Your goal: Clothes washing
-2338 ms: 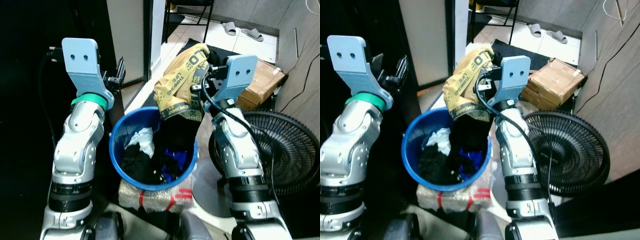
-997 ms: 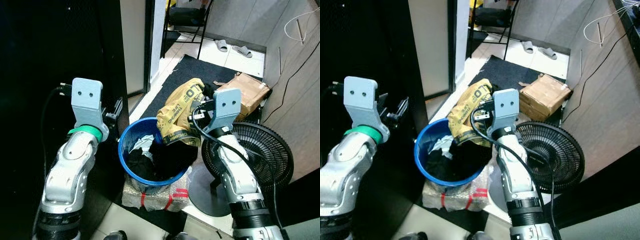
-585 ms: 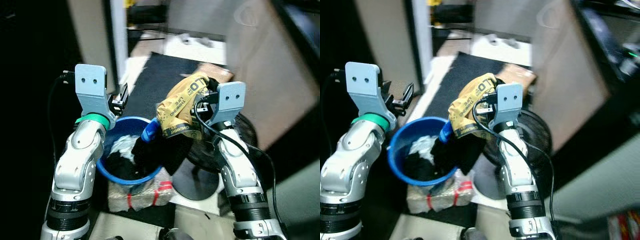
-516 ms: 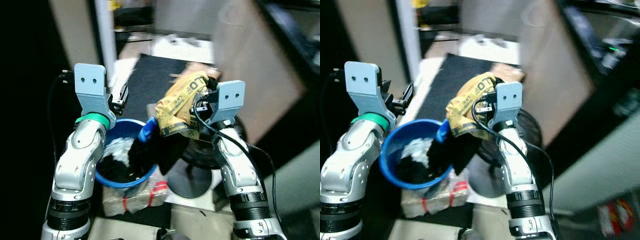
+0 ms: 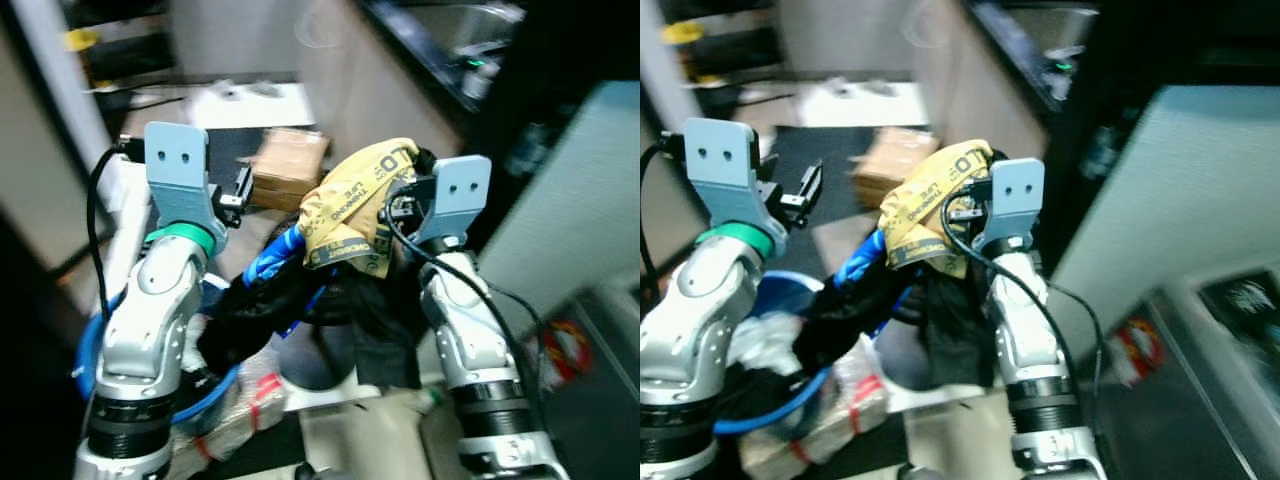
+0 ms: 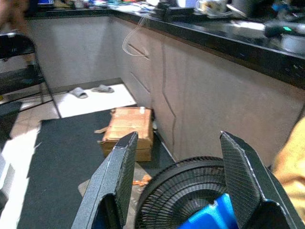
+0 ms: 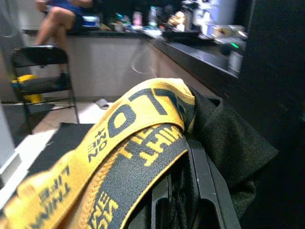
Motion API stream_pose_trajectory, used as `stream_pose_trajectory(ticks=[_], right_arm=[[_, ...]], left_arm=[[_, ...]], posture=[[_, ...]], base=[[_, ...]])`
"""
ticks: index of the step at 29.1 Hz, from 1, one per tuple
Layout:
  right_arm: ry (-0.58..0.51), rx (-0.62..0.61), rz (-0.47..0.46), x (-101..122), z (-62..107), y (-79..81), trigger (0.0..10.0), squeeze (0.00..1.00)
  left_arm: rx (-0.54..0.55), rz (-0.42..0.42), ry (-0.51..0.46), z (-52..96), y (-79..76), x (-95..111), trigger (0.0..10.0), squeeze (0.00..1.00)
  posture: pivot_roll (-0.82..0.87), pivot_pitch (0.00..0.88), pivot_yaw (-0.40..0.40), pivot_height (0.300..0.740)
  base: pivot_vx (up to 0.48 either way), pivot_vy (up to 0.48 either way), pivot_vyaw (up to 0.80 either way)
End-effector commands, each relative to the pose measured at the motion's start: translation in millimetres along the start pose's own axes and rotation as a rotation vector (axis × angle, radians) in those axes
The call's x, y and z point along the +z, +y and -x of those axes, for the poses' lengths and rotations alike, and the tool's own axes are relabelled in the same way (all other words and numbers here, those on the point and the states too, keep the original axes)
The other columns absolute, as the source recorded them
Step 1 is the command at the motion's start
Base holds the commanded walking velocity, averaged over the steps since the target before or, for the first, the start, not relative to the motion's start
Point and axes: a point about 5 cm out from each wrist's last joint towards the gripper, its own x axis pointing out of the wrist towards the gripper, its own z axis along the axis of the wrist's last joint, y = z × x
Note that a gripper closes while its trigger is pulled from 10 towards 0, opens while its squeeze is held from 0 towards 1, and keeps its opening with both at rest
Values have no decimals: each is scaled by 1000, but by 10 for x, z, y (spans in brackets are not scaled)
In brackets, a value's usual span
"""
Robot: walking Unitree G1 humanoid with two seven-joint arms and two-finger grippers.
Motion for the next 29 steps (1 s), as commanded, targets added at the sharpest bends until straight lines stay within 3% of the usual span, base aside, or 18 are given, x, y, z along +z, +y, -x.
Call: stream_pose_trajectory(ticks=[1, 29], right_arm=[[-18, -15, -6, 25, -8, -23, 10000, 0], [-57, -21, -36, 125, -62, 19, 10000, 0]], left_arm=[[-7, -2, 18, -13, -11, -21, 10000, 0], [-10, -9, 22, -5, 4, -17, 10000, 0]], posture=[[56, 23, 21, 740], [65, 30, 25, 740]], base=[[0, 0, -800], [0, 0, -800]])
